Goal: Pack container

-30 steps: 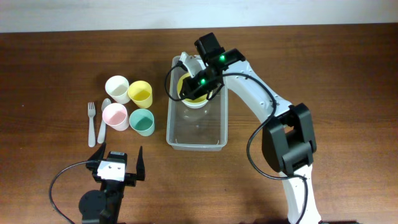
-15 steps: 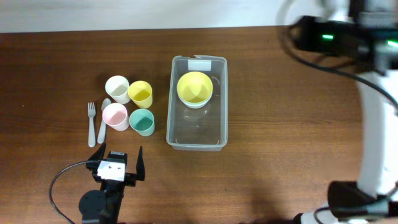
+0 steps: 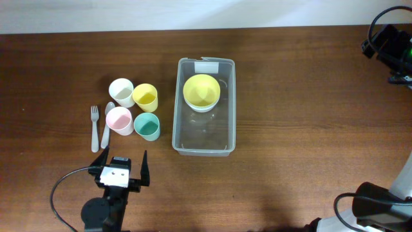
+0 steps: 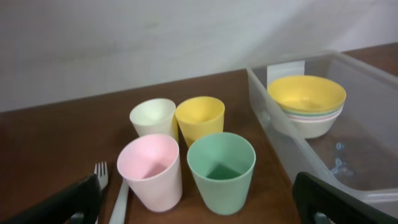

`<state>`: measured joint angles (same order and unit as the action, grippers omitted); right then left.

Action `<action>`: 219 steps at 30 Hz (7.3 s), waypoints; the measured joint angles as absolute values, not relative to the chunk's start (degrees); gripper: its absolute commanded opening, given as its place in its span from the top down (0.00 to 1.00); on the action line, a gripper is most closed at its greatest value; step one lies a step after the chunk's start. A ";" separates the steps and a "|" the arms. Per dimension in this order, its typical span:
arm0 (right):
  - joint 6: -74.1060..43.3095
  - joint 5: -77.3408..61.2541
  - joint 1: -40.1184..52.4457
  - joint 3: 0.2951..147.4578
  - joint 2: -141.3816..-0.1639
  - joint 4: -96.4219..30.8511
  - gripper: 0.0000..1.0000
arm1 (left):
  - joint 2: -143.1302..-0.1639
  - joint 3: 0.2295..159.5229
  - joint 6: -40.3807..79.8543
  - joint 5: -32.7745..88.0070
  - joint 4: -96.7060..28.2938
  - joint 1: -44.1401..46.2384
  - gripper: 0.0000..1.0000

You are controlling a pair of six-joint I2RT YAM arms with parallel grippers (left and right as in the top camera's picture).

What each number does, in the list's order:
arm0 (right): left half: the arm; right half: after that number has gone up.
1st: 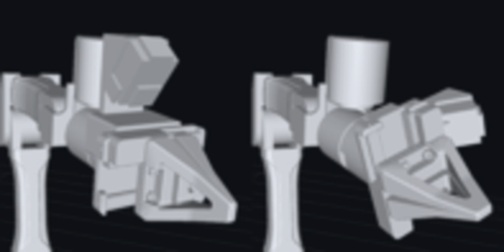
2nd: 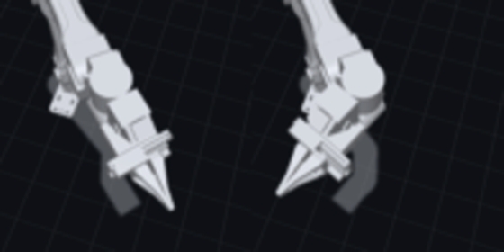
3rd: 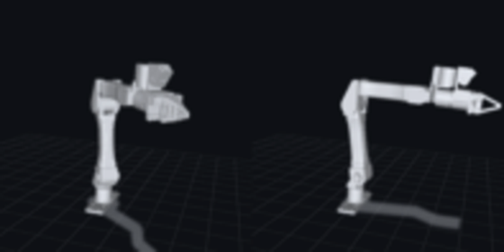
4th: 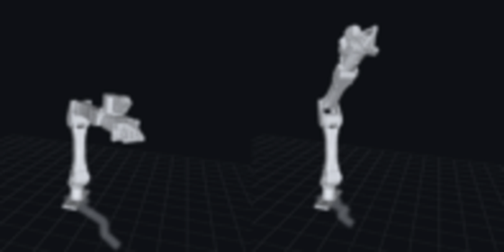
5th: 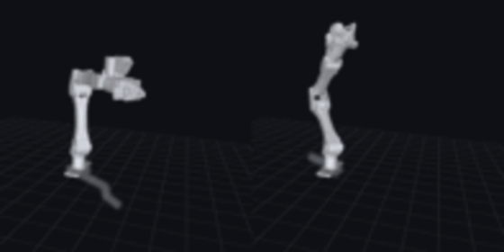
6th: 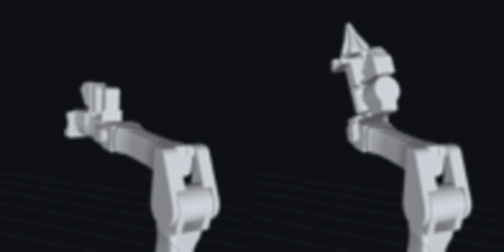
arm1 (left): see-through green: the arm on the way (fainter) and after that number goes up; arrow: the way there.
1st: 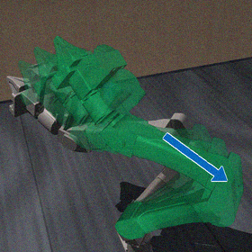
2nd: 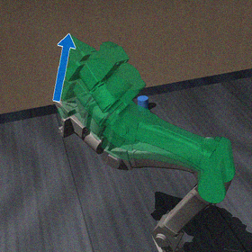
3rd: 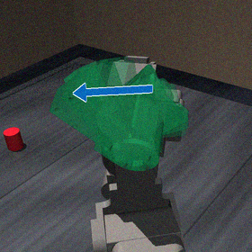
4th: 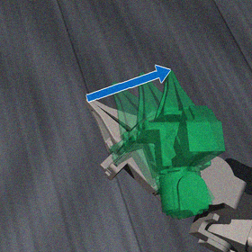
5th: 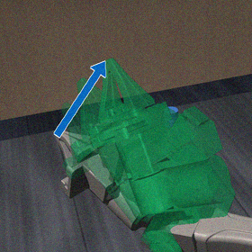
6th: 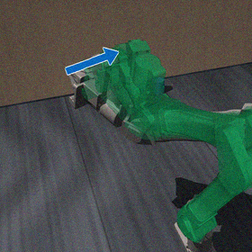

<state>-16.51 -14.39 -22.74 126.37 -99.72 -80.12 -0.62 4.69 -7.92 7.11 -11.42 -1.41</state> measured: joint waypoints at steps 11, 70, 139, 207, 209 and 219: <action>-16.51 -14.39 -22.74 126.37 -99.72 -80.20 0.01 | -3.05 8.36 -4.86 4.86 -10.46 -1.41 0.01; -16.53 -14.39 -22.74 126.26 -99.72 -80.34 0.01 | -90.98 75.77 -6.17 15.99 -56.14 -19.25 0.00; -16.53 -14.39 -22.74 126.26 -99.72 -80.34 0.01 | -105.49 75.92 -3.60 -0.89 -48.29 -13.17 0.37; -16.56 -14.39 -22.74 126.26 -99.72 -80.36 0.01 | -125.32 113.99 -3.40 4.47 -70.43 29.47 0.91; -16.53 -14.39 -22.74 126.26 -99.72 -80.36 0.01 | -125.32 113.99 -3.40 4.47 -69.56 29.52 0.93; -16.56 -14.39 -22.74 126.26 -99.72 -80.36 0.01 | -126.65 113.99 -3.38 4.45 -68.03 31.09 0.83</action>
